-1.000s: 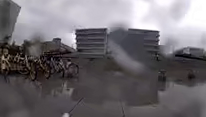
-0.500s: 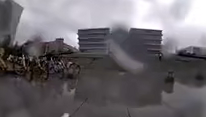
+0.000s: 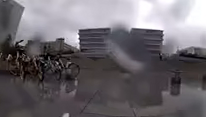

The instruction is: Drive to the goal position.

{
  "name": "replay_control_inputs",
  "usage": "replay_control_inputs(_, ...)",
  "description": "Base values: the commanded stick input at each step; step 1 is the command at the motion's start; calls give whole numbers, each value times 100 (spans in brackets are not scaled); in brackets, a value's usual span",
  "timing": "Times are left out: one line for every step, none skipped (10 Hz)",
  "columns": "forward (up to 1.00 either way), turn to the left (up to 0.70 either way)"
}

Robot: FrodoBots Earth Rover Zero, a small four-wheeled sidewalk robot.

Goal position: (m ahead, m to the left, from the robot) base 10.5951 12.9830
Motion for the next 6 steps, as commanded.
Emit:
replay_control_inputs(70, 0)
replay_control_inputs(70, 0)
replay_control_inputs(70, 0)
replay_control_inputs(70, 0)
replay_control_inputs(70, 0)
replay_control_inputs(70, 0)
